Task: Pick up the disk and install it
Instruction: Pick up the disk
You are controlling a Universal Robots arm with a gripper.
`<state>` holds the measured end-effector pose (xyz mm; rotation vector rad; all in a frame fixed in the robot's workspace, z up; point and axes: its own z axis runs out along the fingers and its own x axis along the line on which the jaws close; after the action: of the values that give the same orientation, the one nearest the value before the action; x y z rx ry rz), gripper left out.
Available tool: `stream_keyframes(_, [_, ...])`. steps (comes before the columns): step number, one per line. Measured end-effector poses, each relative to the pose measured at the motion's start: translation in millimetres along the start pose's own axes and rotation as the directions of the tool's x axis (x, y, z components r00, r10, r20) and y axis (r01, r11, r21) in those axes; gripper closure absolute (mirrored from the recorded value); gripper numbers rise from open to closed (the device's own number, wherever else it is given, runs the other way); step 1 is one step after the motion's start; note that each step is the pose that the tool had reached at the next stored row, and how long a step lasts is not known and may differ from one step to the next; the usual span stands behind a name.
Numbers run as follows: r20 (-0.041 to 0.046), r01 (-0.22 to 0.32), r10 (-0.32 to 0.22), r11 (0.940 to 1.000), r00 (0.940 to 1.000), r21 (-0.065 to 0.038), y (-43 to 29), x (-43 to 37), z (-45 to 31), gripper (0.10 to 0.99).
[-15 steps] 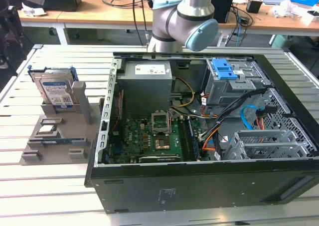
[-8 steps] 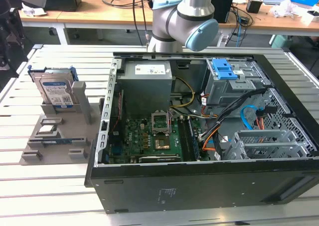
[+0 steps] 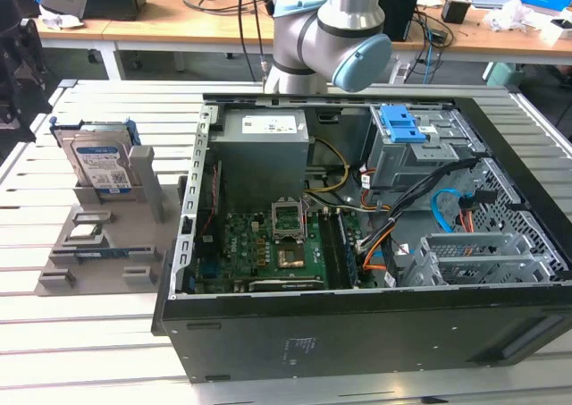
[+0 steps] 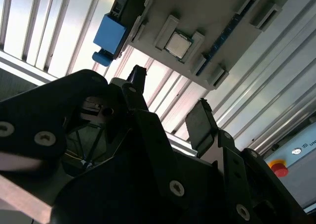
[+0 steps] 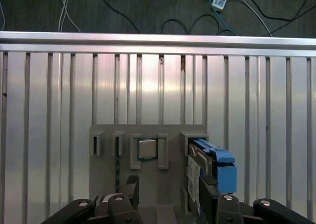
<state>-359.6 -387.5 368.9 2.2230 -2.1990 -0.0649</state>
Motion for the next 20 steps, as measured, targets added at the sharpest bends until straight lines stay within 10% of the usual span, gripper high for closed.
stream_keyframes(8, [-0.0003, -0.003, 0.003, 1.0000, 1.0000, 0.000, -4.4, -2.3, 10.8, 0.486])
stream_keyframes(20, [-0.0061, -0.005, 0.005, 1.0000, 1.0000, 0.000, -18.9, -49.7, 26.9, 0.486])
